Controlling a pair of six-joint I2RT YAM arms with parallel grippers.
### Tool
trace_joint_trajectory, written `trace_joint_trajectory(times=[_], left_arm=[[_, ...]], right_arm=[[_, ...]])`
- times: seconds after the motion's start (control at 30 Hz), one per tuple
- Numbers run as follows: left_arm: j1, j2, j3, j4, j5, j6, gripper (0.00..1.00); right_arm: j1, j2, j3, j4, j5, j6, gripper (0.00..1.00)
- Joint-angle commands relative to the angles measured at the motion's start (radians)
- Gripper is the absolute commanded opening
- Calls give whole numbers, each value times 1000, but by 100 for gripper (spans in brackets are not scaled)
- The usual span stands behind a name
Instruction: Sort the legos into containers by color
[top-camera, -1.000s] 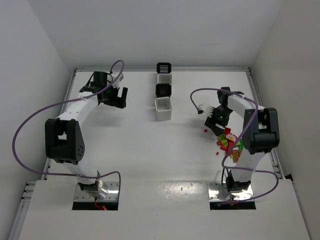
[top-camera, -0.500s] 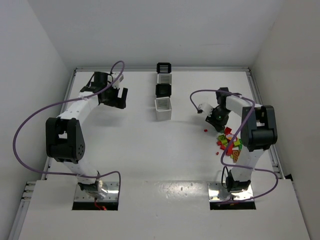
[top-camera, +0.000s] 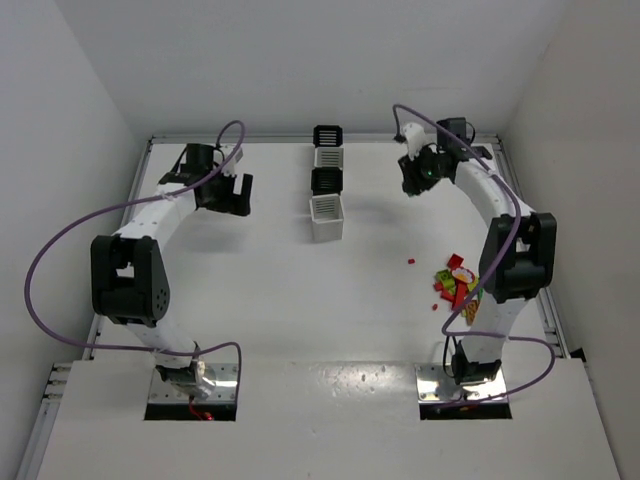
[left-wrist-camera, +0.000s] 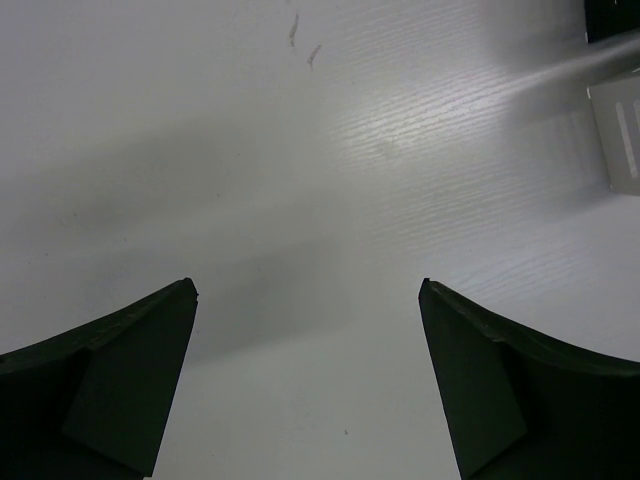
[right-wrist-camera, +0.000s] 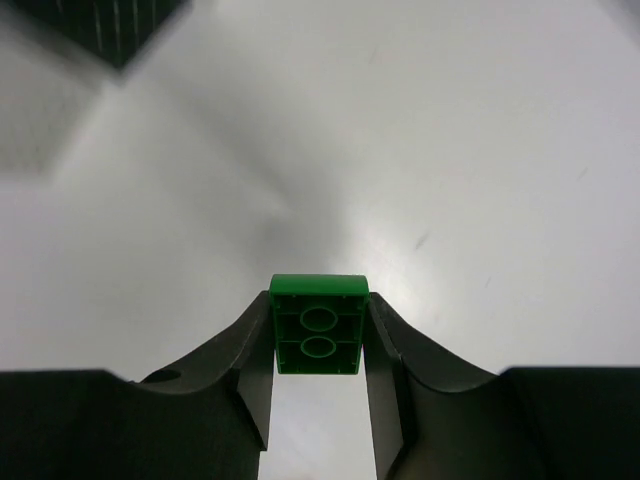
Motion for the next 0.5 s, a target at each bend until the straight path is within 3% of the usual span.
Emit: trace_joint_trajectory(times=[0.0, 0.1, 0.2, 0.47], left_arm=[[18, -44, 9, 8, -7, -56, 100], [28, -53, 18, 18, -29, -92, 100], [41, -53, 18, 31, -40, -101, 100], [83, -83, 9, 61, -50, -121, 100]], right_arm=[[27, 35, 93, 339, -111, 335, 0], [71, 127, 203, 524, -102, 473, 0], [109, 280, 379, 595, -91, 571, 0], [188, 595, 714, 822, -7, 633, 0]])
